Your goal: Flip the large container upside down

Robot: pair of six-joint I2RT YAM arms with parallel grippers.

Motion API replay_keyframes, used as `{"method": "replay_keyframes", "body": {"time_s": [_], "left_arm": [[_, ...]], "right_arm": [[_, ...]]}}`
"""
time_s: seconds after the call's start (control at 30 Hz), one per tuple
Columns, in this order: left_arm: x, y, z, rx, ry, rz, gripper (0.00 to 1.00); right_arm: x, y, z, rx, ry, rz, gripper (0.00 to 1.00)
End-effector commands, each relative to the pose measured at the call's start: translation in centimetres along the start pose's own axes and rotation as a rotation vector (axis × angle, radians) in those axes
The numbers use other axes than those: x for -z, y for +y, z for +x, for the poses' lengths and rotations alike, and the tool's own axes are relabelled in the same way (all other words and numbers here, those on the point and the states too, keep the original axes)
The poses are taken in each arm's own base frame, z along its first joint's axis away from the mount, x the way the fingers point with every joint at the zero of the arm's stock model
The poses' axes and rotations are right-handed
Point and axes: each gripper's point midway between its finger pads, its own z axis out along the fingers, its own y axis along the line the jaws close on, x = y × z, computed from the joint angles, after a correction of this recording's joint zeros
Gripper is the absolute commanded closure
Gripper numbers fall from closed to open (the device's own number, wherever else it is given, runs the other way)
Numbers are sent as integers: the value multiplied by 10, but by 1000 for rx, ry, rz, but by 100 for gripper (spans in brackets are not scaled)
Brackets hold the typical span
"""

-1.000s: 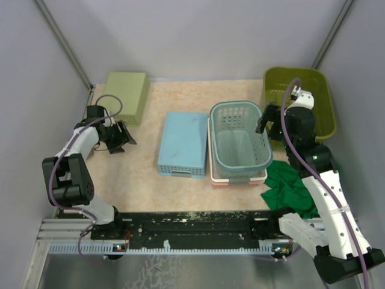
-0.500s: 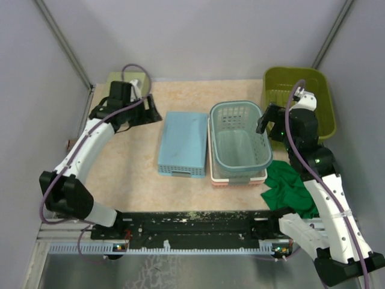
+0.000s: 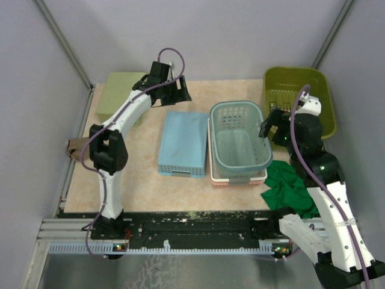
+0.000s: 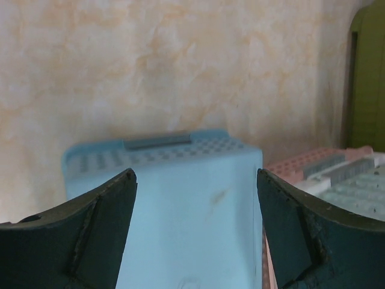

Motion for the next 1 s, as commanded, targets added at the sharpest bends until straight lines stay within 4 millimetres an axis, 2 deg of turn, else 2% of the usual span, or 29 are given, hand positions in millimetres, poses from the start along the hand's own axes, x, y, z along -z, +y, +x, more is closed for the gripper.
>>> {"method": "replay_keyframes", "body": {"time_s": [0.0, 0.13, 0.2, 0.27, 0.37, 0.5, 0.6, 0.63, 0.67, 0.7, 0.77, 0.87, 0.97], "left_arm": [[-44, -14, -11, 8, -10, 48, 15], [-70, -11, 15, -1, 73, 60, 15], [-73, -2, 34, -19, 121, 42, 15], [-65, 10, 52, -41, 171, 6, 15], [-38, 34, 71, -79, 210, -83, 15], [14, 71, 88, -105, 190, -212, 15], [54, 88, 87, -119, 132, -298, 14], [71, 86, 79, -120, 95, -308, 14], [79, 83, 78, -113, 85, -303, 14], [92, 72, 72, -106, 54, -275, 14], [104, 51, 72, -111, 20, -245, 14], [107, 15, 84, -119, 4, -216, 14], [102, -22, 108, -109, 10, -197, 14]], "right_arm": [[20, -2, -21, -29, -67, 6, 3], [30, -9, -22, -37, -79, 25, 3], [33, -12, -21, -40, -80, 33, 3], [34, -14, -19, -39, -75, 43, 3], [34, -17, -18, -39, -76, 53, 3], [29, -15, -19, -33, -77, 52, 3], [22, -12, -21, -27, -76, 49, 3], [20, -10, -21, -25, -77, 45, 3], [17, -9, -21, -23, -78, 41, 3], [14, -7, -22, -22, -80, 36, 3], [9, -3, -21, -22, -74, 21, 3], [2, 4, -20, -29, -61, -3, 4], [1, 5, -18, -32, -55, -6, 4]]}}
